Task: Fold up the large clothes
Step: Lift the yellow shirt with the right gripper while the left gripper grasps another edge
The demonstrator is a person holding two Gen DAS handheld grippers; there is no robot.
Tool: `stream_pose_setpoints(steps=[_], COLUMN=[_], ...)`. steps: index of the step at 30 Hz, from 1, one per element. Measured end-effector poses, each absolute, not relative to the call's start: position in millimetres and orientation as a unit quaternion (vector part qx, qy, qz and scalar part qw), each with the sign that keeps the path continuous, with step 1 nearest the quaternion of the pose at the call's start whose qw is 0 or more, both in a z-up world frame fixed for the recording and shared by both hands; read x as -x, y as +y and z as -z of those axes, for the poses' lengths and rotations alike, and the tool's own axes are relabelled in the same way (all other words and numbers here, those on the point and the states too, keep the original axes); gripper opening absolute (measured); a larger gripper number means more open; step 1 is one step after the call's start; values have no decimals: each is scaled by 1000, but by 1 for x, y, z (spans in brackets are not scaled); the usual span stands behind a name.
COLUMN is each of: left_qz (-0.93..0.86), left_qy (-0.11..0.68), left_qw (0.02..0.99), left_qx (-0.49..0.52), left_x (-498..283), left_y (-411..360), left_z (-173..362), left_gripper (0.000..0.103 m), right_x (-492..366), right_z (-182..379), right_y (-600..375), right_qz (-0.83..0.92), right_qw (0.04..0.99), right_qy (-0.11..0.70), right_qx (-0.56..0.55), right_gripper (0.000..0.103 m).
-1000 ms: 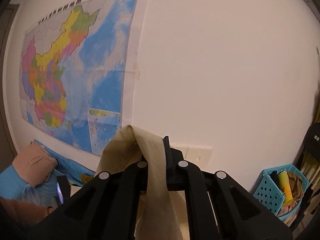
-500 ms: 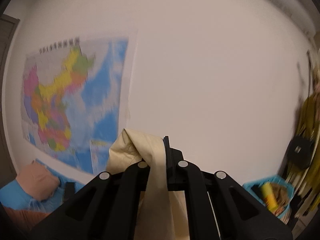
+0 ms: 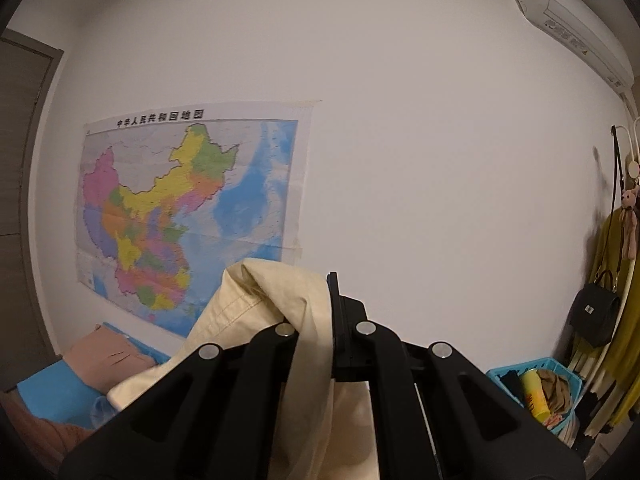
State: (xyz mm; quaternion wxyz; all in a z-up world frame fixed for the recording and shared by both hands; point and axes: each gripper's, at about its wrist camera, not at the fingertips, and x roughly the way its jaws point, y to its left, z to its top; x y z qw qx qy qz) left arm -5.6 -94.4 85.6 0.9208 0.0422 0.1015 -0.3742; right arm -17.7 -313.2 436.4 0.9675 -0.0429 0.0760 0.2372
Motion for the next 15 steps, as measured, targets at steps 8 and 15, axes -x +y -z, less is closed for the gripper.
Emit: stream_pose_setpoints(steps=[8, 15], left_qz=[319, 247], left_qy=[91, -21], left_qw=[942, 967], left_qx=[44, 55], left_x=[-7, 70], left_y=[-52, 27], left_z=[-133, -234], left_gripper=[1, 1], right_x=[57, 109], right_z=[-443, -456], right_y=[-336, -363], right_qz=[-225, -226], right_qw=[972, 974], right_qy=[62, 28], right_qx=[20, 11], right_gripper=[2, 2])
